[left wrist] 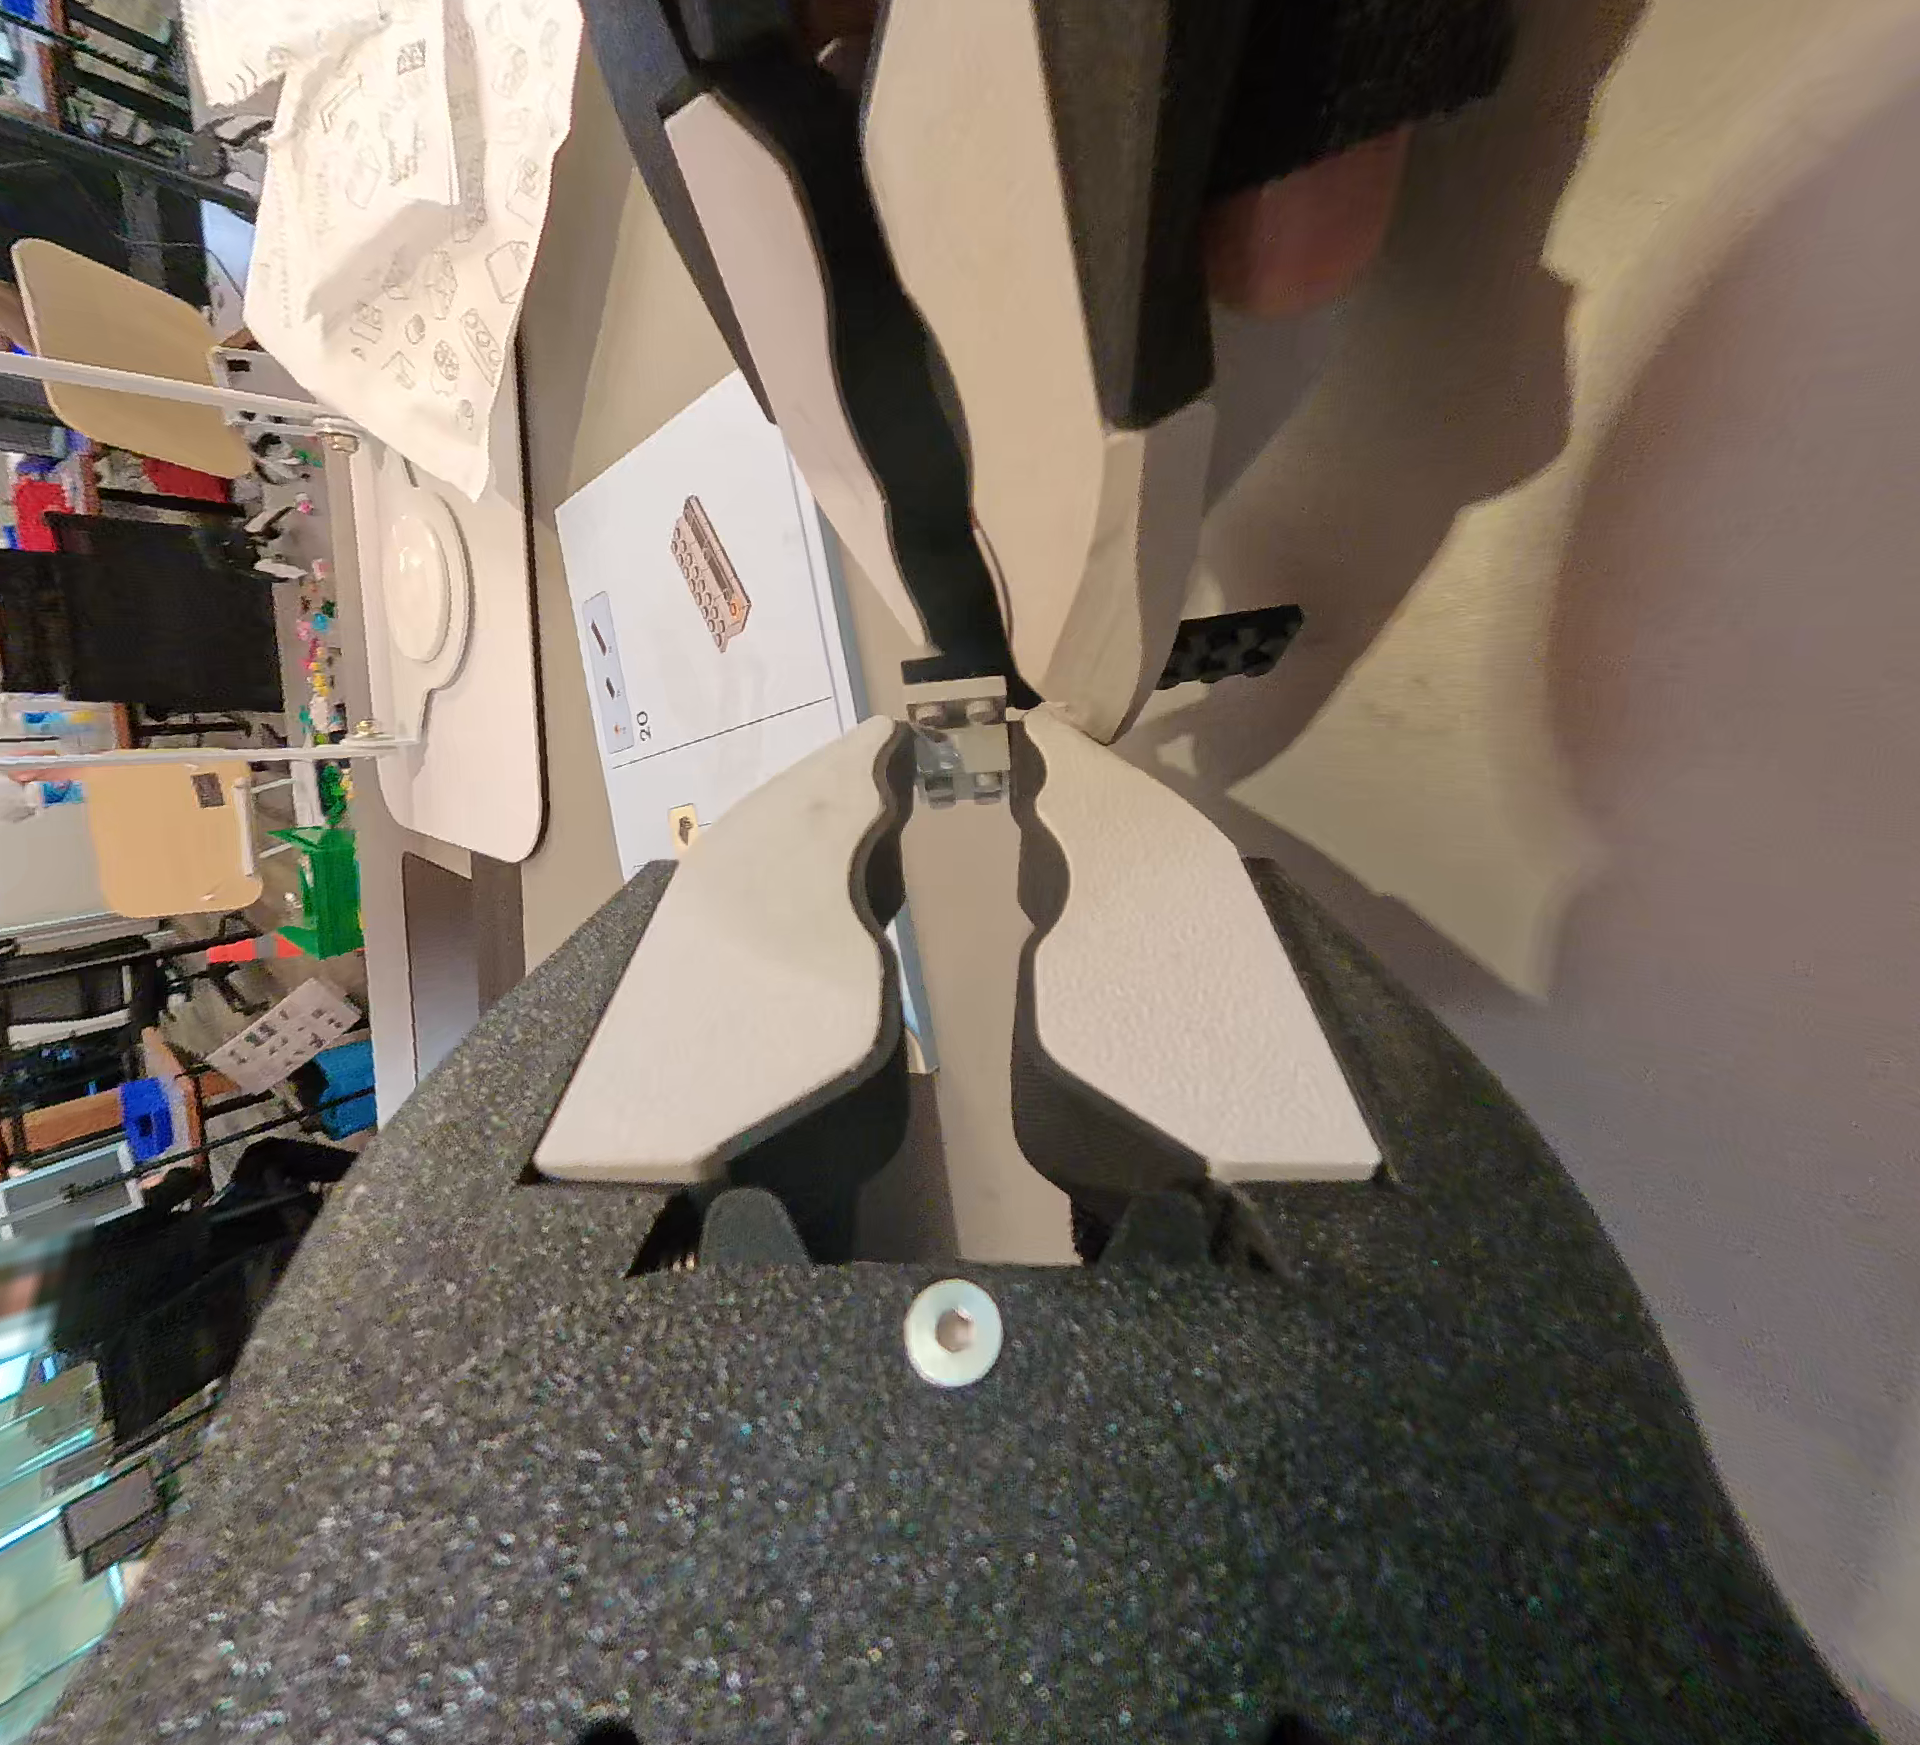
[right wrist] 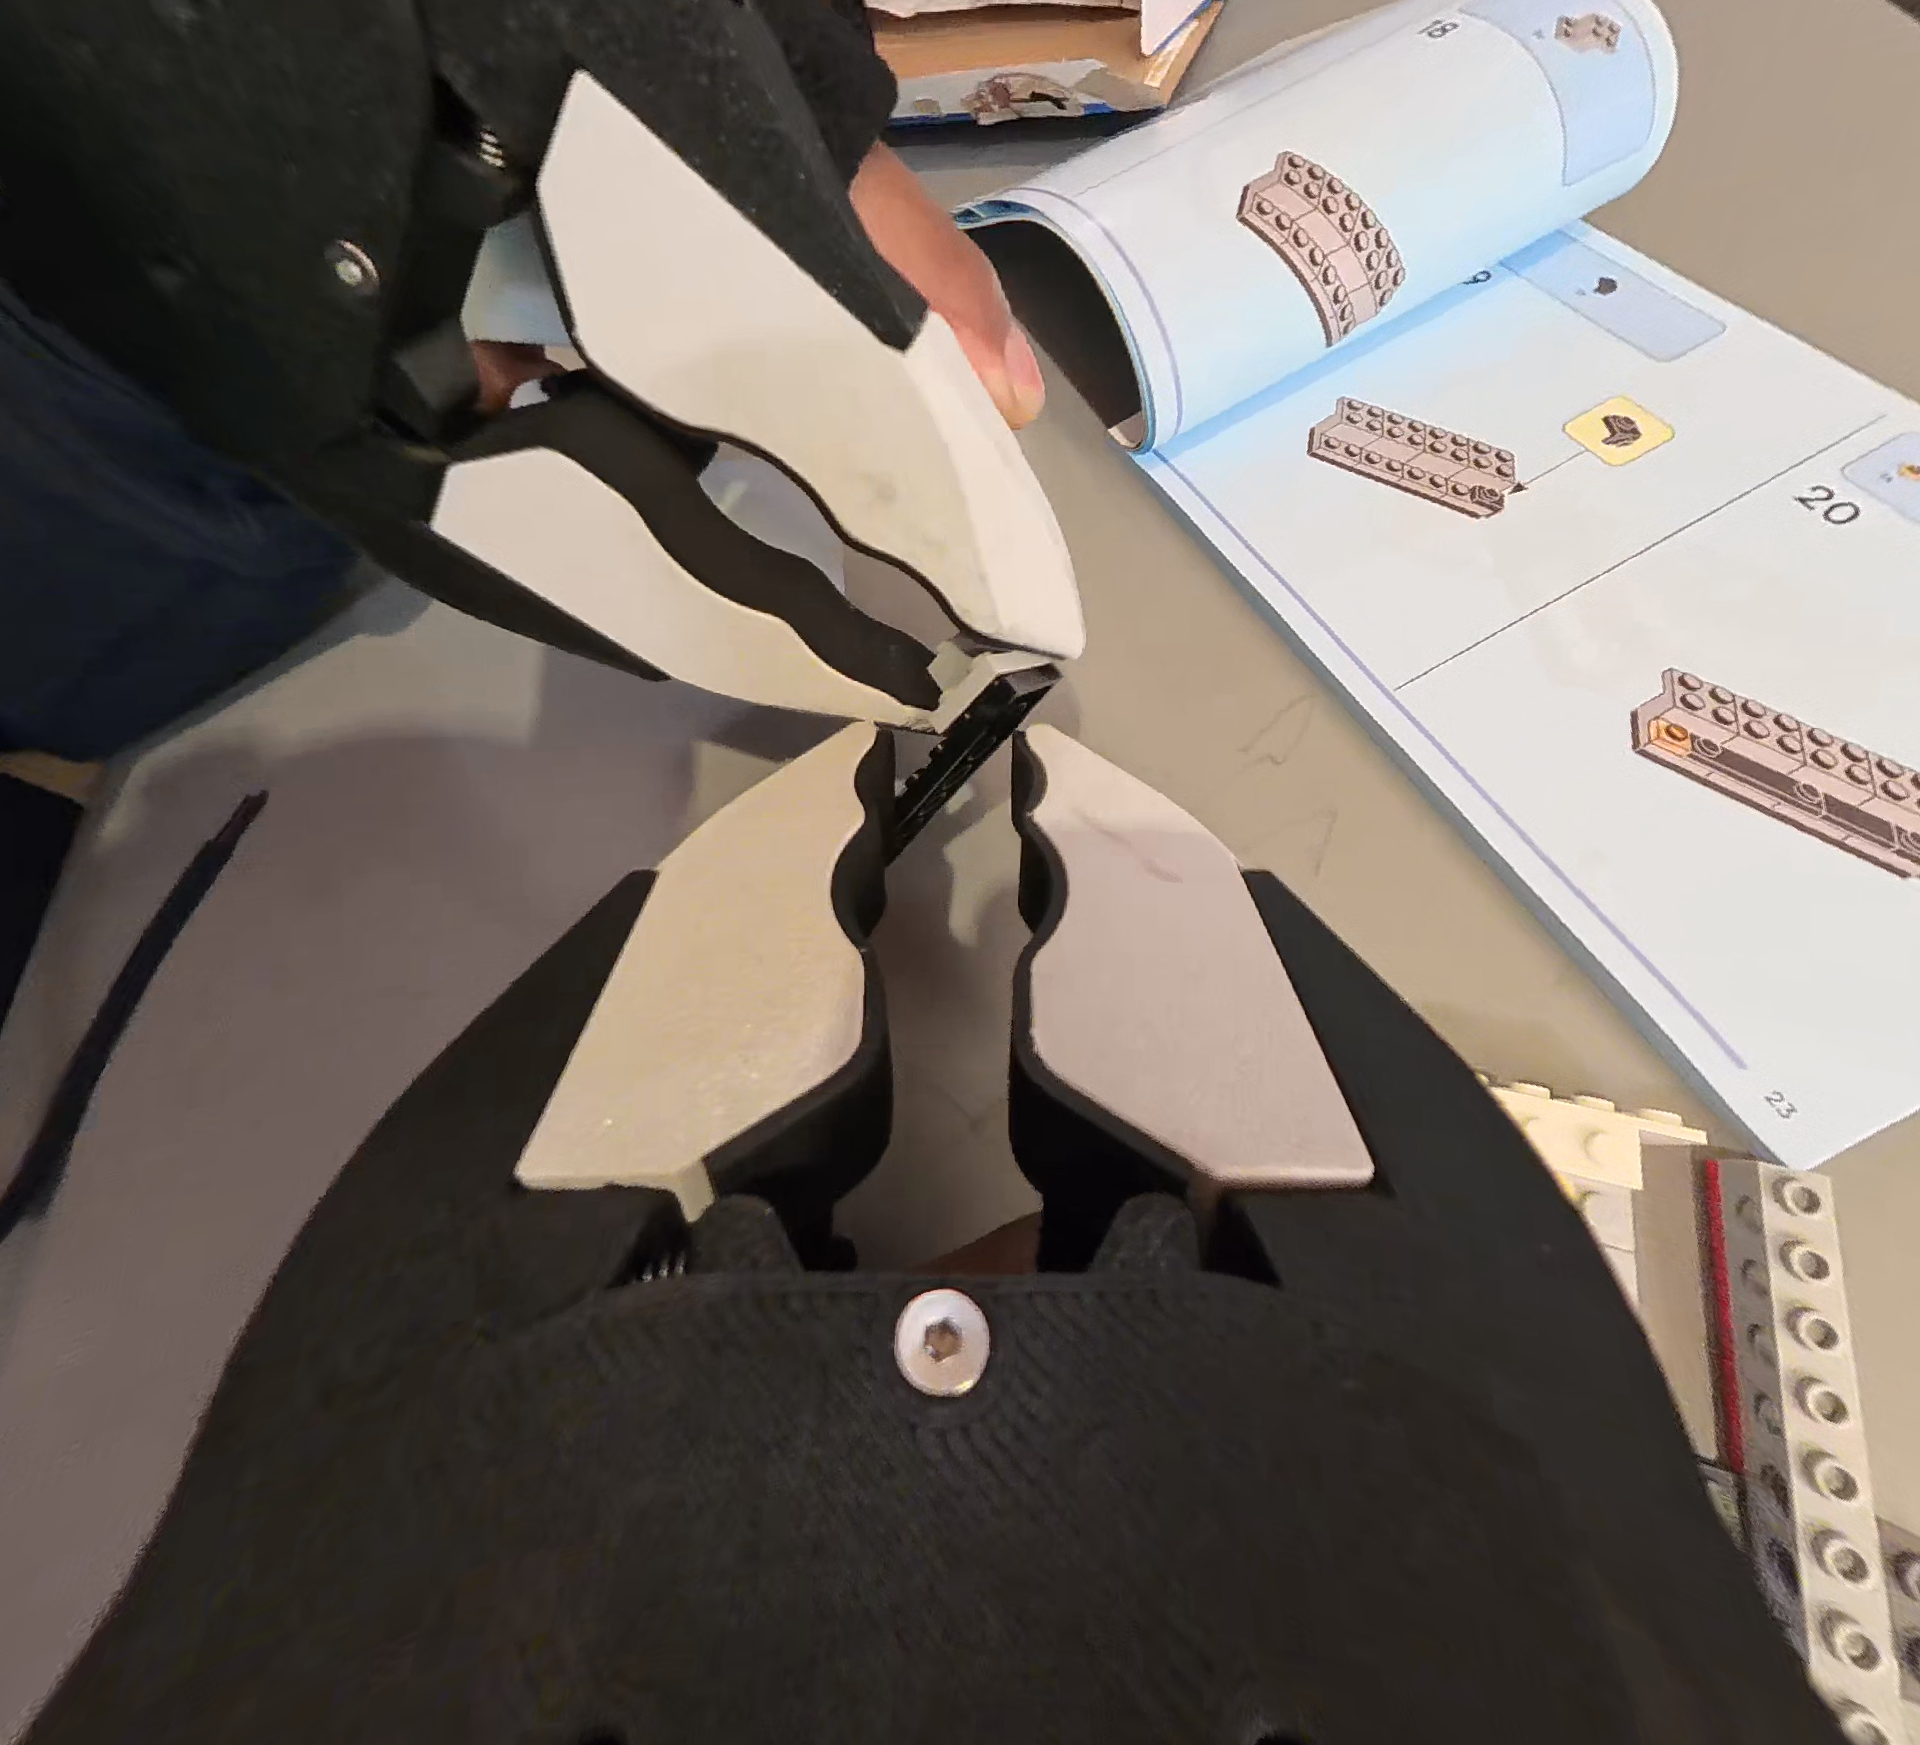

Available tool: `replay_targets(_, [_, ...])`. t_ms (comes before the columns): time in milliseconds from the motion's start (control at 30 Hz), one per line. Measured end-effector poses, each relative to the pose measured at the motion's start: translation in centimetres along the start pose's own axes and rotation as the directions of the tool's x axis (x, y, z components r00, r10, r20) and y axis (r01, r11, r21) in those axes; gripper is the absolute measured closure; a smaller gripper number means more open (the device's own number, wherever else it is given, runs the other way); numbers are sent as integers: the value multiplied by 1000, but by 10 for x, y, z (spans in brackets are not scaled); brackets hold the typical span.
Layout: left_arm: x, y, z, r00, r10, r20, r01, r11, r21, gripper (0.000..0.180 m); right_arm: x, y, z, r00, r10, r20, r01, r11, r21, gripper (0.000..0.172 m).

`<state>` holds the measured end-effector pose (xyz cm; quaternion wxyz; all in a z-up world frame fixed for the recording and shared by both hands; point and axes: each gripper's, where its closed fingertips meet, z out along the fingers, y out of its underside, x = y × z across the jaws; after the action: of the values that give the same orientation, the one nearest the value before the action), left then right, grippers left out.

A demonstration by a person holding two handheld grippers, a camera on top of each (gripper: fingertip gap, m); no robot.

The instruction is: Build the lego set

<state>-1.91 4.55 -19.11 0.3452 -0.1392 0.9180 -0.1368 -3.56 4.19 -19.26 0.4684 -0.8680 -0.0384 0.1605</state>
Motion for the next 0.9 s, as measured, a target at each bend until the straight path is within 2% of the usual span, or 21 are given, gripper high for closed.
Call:
replay_targets(233, [-10,2,0,998,-15,58,15,1000,-4,163,4,-6,-4,998,68,13,-69,997,39,156])
replay_targets(500, [-28,7,-1,985,-89,146,95,995,-33,163,10,4,2,996,71,-63,-74,996,-44,151])
replay_targets(633, [-35,10,0,975,-115,192,130,989,-66,163,15,8,8,989,91,-120,-100,992,-72,157])
replay_targets(800, [-40,12,1,966,-105,237,128,988,-84,163,25,5,8,972,162,-170,-170,985,-34,162])
replay_targets(900, [-45,10,0,956,-142,257,159,986,-46,162,28,-1,5,964,222,-146,-220,975,30,167])
